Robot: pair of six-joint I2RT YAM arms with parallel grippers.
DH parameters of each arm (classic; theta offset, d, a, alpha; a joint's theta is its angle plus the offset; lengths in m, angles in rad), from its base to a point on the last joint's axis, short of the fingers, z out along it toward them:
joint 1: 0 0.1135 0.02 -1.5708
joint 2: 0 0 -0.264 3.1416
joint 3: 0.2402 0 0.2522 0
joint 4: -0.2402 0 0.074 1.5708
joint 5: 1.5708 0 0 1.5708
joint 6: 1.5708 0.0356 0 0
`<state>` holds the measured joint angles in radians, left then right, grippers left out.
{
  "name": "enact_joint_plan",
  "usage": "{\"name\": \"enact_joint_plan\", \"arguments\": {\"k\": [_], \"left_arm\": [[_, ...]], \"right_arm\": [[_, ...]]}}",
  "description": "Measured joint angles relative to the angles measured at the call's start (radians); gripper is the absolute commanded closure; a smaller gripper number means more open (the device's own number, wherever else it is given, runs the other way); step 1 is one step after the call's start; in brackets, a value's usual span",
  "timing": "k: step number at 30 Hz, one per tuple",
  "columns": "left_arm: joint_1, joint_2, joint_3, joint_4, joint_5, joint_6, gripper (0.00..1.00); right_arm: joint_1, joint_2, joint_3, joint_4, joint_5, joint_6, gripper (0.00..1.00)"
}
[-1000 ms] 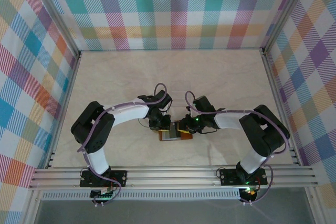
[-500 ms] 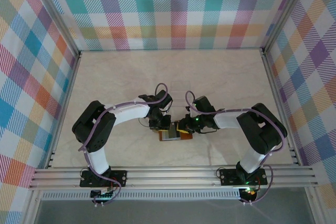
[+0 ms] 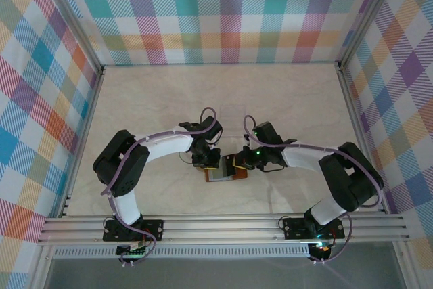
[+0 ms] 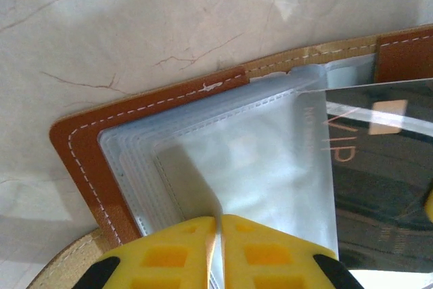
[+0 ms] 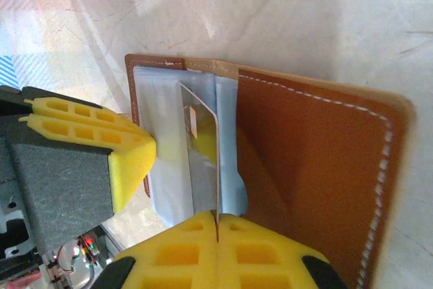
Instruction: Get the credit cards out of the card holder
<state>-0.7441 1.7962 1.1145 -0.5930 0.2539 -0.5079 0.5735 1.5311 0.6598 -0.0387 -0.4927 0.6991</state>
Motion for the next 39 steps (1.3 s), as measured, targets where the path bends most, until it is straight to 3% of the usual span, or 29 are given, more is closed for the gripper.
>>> {"name": "enact_joint_plan", "arguments": {"k": [6, 14, 23, 31, 39], "left_arm": [[-0.001, 0.000, 0.016, -0.011, -0.009, 0.000, 0.81], [-0.001, -0.031, 0.045, -0.038, -0.041, 0.000, 0.80], [-0.001, -0.116, 0.027, -0.037, -0.084, -0.020, 0.77], [0.002, -0.143, -0.054, -0.021, -0.084, -0.058, 0.77], [0.023, -0.180, -0.123, 0.013, -0.084, -0.086, 0.76]], "right_arm": [[-0.003, -0.089, 0.004, -0.077, 0.027, -0.078, 0.92], [-0.003, -0.168, 0.098, -0.199, 0.055, -0.273, 0.98], [-0.007, -0.197, 0.202, -0.323, 0.093, -0.756, 1.00], [-0.022, -0.062, 0.468, -0.485, 0.159, -1.268, 1.00], [-0.070, 0.173, 0.809, -0.716, 0.191, -1.581, 1.00]]}}
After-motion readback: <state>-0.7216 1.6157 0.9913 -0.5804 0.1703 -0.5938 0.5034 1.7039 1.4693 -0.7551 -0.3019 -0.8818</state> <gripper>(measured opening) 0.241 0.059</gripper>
